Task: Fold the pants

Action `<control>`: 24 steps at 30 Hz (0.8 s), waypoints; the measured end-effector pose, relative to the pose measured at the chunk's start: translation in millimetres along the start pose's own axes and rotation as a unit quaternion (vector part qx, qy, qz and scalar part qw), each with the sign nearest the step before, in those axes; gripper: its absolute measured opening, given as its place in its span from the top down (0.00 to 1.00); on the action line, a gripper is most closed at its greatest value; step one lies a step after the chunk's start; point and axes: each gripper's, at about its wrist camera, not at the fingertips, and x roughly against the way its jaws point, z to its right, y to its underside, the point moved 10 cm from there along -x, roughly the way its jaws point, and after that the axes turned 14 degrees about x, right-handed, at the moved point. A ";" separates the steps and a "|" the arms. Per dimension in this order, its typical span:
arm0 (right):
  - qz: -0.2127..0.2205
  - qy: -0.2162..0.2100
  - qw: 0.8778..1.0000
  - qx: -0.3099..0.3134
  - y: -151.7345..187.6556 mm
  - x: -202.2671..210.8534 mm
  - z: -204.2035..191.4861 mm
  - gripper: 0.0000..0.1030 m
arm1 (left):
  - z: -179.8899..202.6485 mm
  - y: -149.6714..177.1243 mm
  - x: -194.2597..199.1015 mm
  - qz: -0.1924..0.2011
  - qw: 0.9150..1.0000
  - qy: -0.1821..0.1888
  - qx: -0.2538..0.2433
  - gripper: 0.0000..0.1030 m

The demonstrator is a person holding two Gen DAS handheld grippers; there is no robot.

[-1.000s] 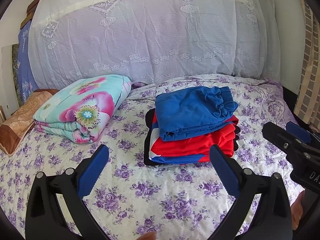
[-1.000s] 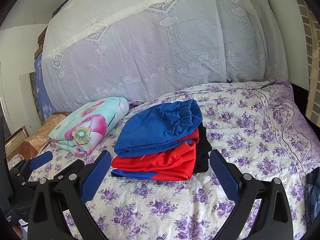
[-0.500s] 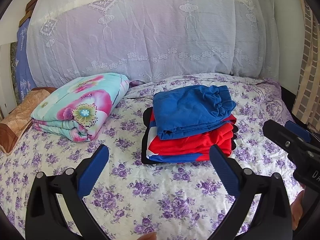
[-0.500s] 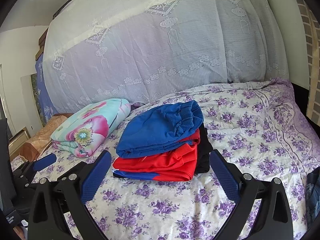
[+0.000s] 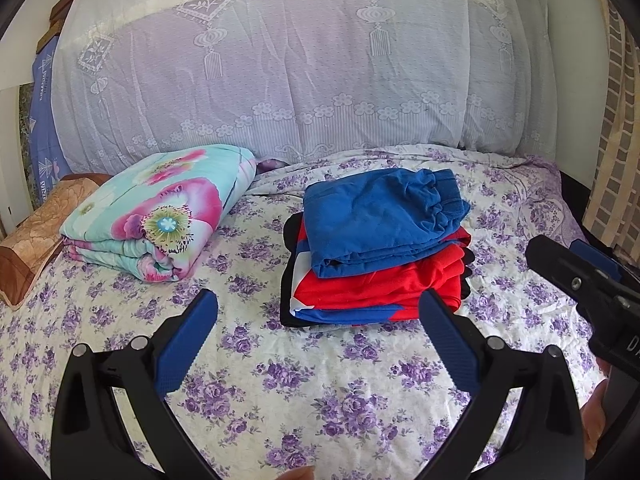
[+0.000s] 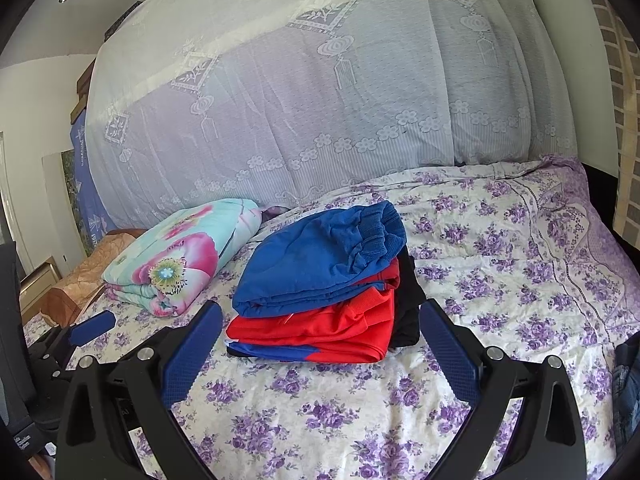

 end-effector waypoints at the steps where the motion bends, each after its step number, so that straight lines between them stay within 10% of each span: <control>1: -0.001 0.000 1.000 0.000 0.8 0.6 1.5 0.04 | -0.1 0.1 0.1 0.000 1.000 -0.001 0.000 0.05; 24: 0.001 0.000 1.000 -0.003 0.4 1.8 0.4 0.04 | 1.3 2.0 -0.5 -0.004 1.000 0.000 0.000 0.05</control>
